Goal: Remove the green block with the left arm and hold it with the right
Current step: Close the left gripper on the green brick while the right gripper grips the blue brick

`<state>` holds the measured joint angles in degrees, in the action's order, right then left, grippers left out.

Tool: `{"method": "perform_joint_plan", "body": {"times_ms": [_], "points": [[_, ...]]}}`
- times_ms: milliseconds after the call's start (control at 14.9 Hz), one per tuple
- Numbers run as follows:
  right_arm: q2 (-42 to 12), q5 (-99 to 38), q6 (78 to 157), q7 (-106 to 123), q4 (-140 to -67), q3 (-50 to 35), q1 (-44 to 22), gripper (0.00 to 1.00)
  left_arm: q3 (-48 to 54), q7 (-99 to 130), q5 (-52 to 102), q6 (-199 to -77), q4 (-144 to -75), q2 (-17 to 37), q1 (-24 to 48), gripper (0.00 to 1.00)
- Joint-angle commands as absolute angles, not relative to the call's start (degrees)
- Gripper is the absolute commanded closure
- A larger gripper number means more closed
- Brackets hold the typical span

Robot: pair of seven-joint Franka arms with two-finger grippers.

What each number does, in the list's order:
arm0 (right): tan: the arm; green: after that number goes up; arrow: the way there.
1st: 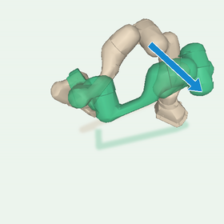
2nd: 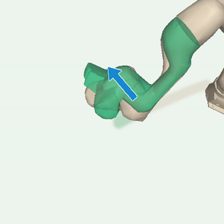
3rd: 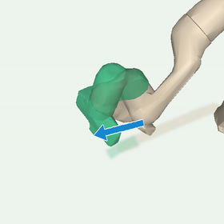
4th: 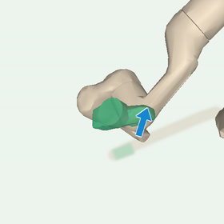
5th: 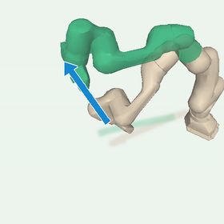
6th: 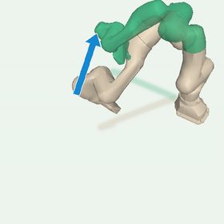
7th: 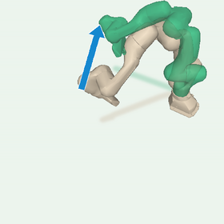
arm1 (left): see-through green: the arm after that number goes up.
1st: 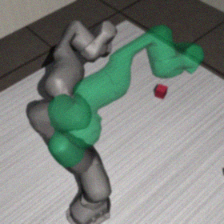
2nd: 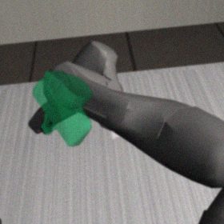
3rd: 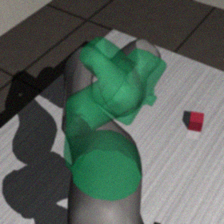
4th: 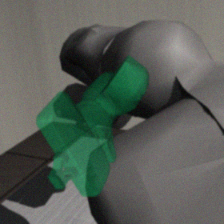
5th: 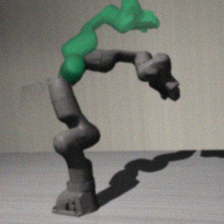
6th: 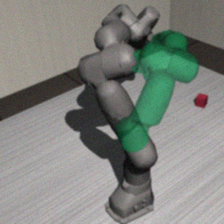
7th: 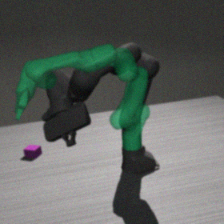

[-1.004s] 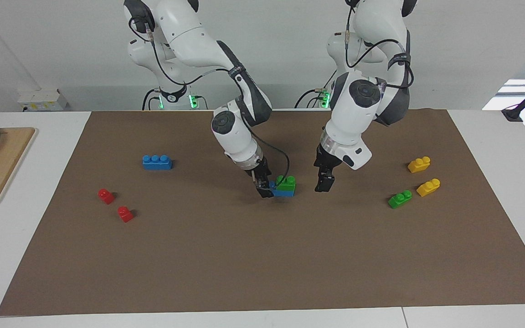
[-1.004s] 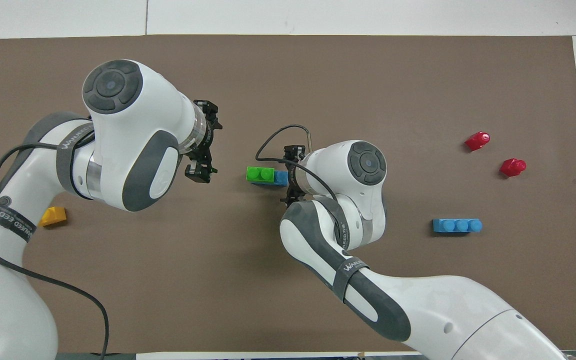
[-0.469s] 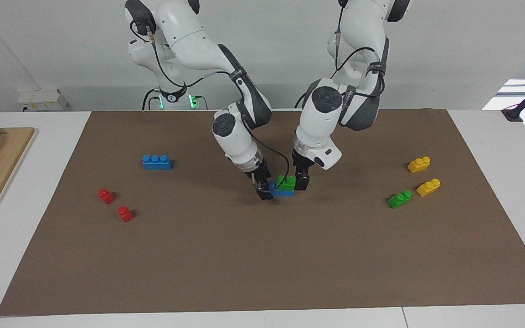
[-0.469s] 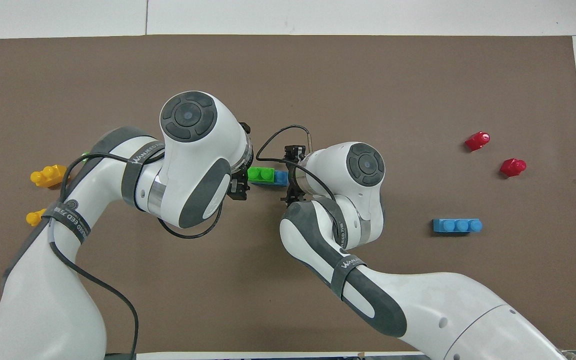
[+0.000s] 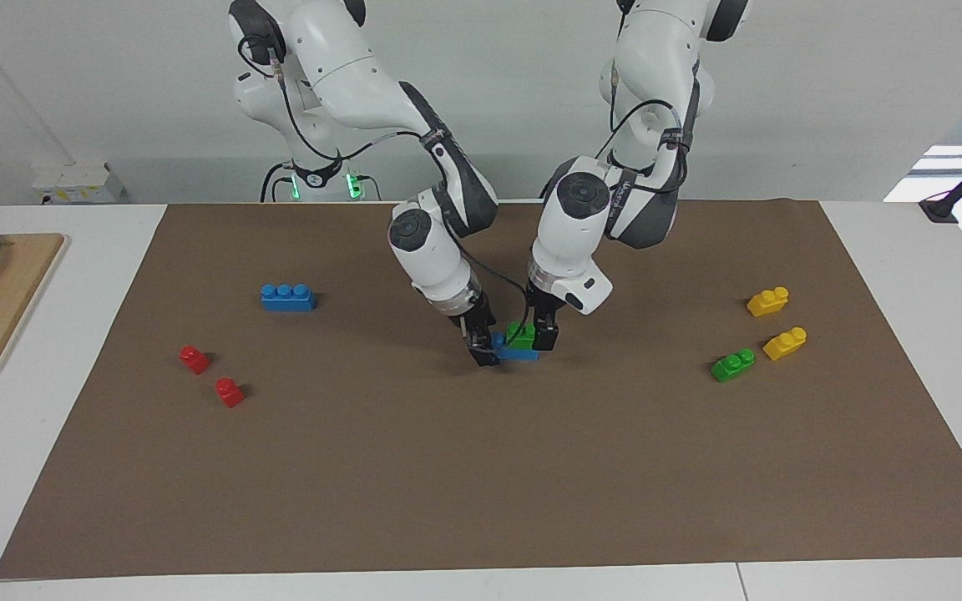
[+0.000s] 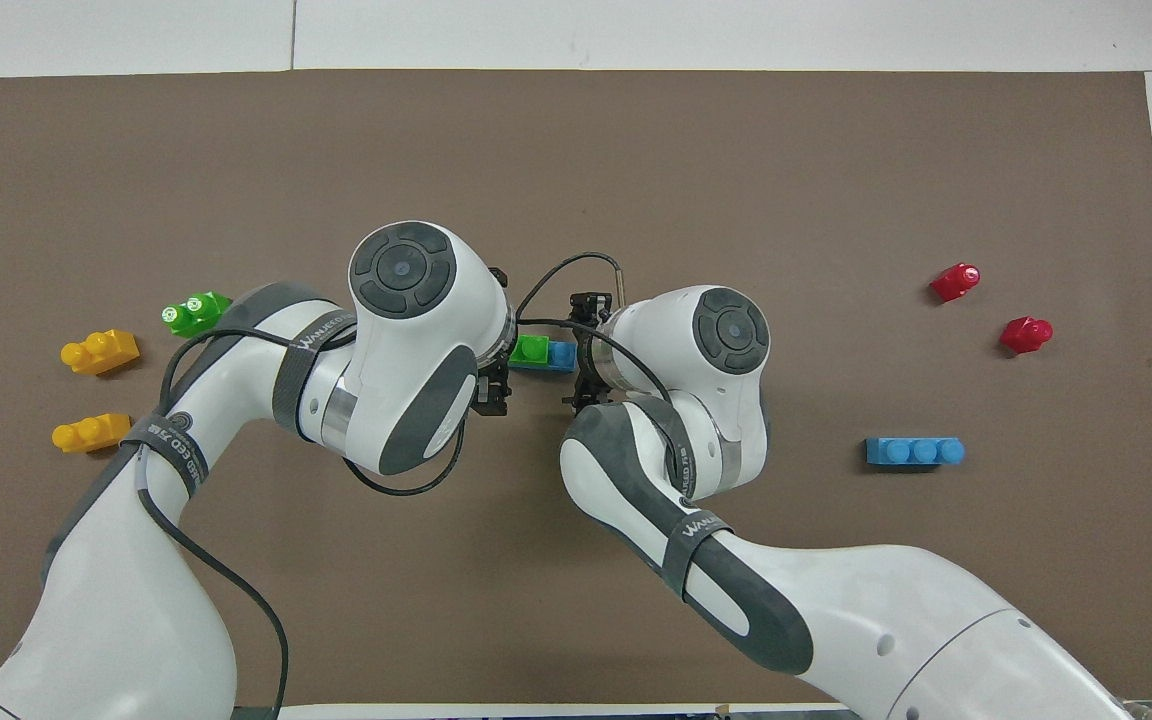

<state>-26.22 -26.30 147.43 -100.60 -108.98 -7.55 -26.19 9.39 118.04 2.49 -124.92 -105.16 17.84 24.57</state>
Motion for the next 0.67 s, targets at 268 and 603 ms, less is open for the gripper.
{"method": "perform_joint_plan", "body": {"times_ms": [268, 603], "points": [[-26.2, -27.9, 149.2, -99.5, -109.7, -7.6, -26.5, 0.19, 8.6, 120.1, -0.1, -128.8, -108.0, 18.4, 25.9, 0.00], [-26.2, -27.9, 149.2, -99.4, -109.7, -7.6, -26.5, 0.34, 8.6, 120.8, -0.1, -130.0, -108.2, 18.4, 26.0, 0.00]]}}
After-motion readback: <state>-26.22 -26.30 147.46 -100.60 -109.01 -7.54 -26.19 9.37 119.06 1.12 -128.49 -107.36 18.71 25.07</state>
